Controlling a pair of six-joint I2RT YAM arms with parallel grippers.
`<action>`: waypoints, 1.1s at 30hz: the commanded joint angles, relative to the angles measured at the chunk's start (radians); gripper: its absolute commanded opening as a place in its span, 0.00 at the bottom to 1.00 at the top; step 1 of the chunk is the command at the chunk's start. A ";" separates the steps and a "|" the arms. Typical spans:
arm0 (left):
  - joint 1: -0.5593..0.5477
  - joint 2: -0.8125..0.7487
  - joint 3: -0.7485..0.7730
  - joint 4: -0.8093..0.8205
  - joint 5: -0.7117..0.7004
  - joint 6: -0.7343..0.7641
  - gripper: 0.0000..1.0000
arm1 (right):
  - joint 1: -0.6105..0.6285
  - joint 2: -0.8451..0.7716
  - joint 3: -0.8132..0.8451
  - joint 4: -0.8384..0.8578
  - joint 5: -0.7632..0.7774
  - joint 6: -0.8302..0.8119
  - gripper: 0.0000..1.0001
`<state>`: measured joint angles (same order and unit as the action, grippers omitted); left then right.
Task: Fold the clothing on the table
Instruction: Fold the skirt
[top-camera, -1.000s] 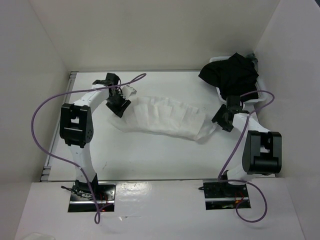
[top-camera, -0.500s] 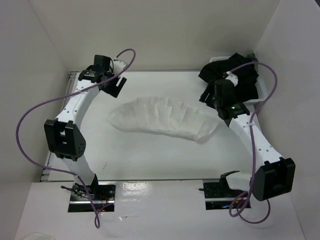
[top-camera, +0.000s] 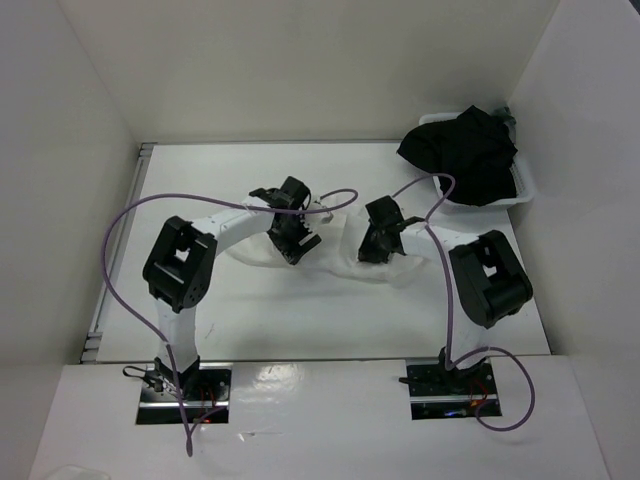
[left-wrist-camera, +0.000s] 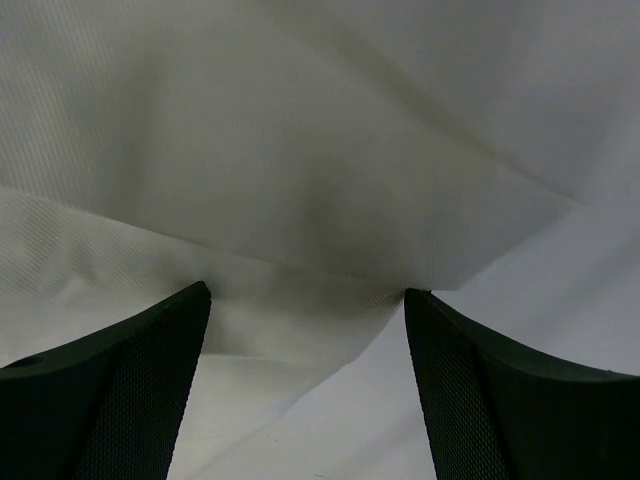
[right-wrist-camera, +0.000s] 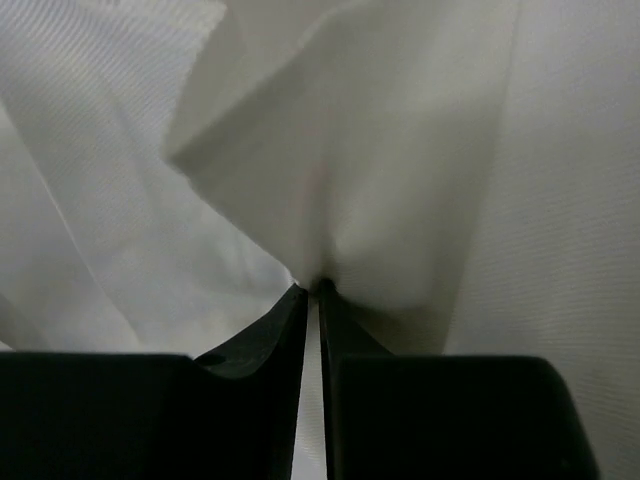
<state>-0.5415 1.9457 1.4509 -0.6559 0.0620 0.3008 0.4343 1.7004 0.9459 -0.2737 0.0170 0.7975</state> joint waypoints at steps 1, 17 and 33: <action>-0.001 -0.007 0.006 0.111 -0.056 -0.028 0.85 | -0.005 0.048 0.066 0.064 -0.005 0.000 0.14; -0.057 -0.007 -0.024 0.065 0.055 -0.127 0.85 | 0.014 -0.638 -0.221 -0.148 -0.067 0.334 0.99; -0.090 -0.039 -0.023 0.046 0.024 -0.137 0.85 | -0.075 -0.601 -0.332 -0.062 0.109 0.575 0.99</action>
<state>-0.6334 1.9583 1.4124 -0.5915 0.0814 0.1787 0.3889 1.0657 0.5606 -0.3664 0.0727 1.3270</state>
